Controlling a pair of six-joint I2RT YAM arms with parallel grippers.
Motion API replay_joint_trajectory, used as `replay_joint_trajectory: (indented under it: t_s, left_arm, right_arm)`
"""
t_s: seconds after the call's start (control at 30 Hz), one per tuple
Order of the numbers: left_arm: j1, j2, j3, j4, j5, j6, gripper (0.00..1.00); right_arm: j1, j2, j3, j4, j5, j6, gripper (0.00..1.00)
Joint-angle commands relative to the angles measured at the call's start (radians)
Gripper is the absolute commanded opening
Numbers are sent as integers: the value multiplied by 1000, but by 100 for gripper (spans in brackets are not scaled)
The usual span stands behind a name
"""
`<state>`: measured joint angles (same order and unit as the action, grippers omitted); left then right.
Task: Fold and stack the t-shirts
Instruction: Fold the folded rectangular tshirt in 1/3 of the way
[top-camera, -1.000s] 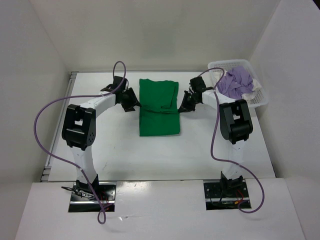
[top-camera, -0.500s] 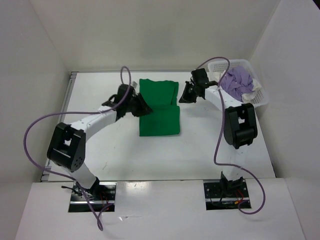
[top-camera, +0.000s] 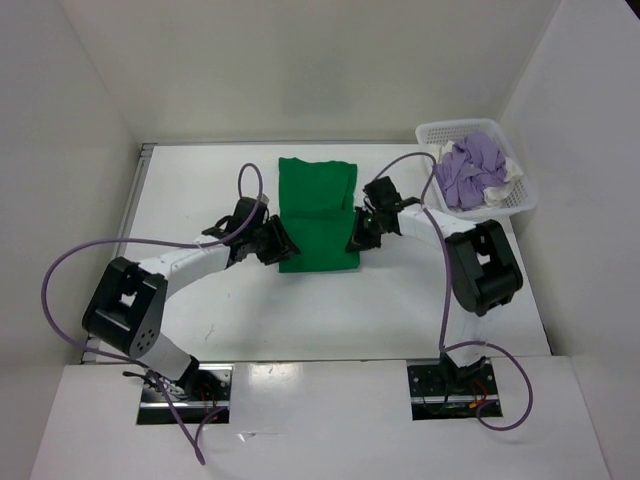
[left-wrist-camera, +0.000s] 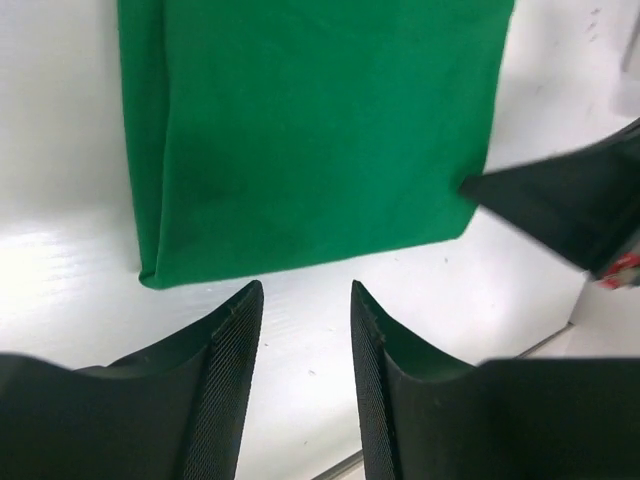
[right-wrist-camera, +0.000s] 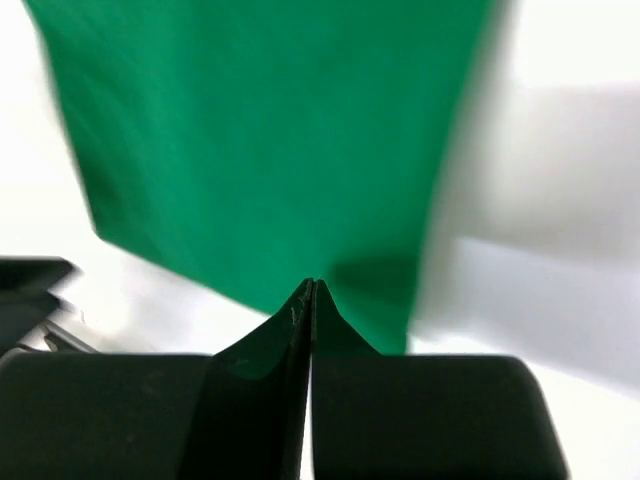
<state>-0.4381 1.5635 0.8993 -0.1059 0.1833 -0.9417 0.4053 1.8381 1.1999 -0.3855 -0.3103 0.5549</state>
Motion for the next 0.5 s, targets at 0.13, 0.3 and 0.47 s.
replay_joint_trajectory:
  t_s: [0.13, 0.3, 0.47]
  left_arm:
    - [29, 26, -48, -3, -11, 29, 54]
    - [29, 26, -57, -21, -22, 47, 60]
    - [29, -2, -80, -22, -42, 37, 63]
  right_arm:
    - [-6, -126, -215, 106, 13, 68, 3]
    - [-6, -144, -215, 106, -7, 88, 23]
    - [-6, -275, -276, 117, 29, 137, 47]
